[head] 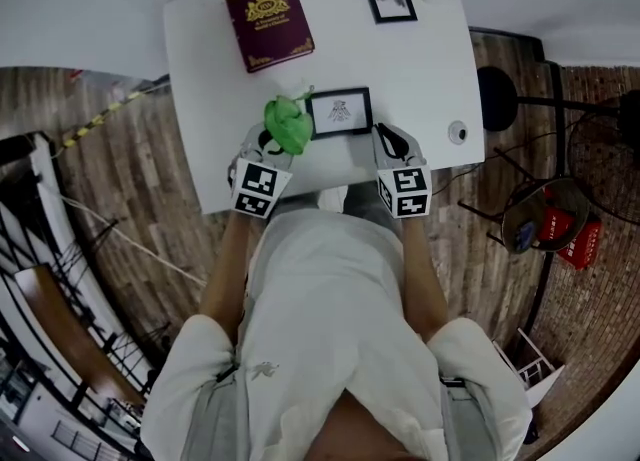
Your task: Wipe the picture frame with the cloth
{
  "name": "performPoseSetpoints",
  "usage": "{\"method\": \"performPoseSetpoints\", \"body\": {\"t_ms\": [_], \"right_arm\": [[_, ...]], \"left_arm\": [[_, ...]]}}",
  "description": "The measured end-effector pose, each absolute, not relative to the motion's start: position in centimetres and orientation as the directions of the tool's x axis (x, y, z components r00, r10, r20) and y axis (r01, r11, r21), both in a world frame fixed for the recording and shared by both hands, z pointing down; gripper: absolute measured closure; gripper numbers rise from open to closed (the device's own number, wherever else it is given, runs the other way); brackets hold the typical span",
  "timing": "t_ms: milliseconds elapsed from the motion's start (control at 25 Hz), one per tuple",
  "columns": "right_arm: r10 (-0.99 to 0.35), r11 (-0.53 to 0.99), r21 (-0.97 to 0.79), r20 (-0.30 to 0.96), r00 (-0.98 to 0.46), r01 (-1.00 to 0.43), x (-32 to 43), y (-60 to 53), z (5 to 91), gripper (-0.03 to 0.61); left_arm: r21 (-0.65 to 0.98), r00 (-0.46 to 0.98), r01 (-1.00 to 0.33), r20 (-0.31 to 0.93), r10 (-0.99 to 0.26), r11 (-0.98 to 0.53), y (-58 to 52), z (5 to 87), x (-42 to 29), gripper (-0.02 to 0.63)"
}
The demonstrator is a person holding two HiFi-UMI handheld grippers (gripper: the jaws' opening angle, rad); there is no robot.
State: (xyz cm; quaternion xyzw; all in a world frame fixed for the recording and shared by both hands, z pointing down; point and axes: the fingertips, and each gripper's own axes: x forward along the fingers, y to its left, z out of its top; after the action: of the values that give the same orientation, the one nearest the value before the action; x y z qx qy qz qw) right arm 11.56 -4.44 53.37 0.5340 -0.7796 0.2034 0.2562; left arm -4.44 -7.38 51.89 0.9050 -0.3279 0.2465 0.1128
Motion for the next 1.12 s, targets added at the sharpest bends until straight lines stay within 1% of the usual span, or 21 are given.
{"method": "performPoseSetpoints", "body": {"t_ms": [160,480,760,1120], "right_arm": [[-0.775,0.366,-0.026,0.545,-0.320,-0.930,11.0,-5.4,49.7,0.574],[-0.826,0.411,0.000,0.424,-0.372,-0.912,9.5,-6.3,43.8,0.575],[-0.844,0.416,0.019,0.381,-0.378,-0.909,8.6,-6.4,41.6,0.575],[-0.860,0.407,0.027,0.349,-0.373,-0.913,8.1,-6.9,39.9,0.575]], "left_arm": [[0.026,0.687,-0.649,0.448,-0.572,-0.760,-8.5,48.8,-3.9,0.525],[0.004,0.728,-0.641,0.319,-0.607,-0.767,-9.2,43.3,-3.0,0.525],[-0.008,0.739,-0.643,0.255,-0.624,-0.765,-9.6,40.5,-2.9,0.525],[-0.012,0.751,-0.635,0.225,-0.621,-0.772,-9.7,39.0,-2.7,0.525]]}}
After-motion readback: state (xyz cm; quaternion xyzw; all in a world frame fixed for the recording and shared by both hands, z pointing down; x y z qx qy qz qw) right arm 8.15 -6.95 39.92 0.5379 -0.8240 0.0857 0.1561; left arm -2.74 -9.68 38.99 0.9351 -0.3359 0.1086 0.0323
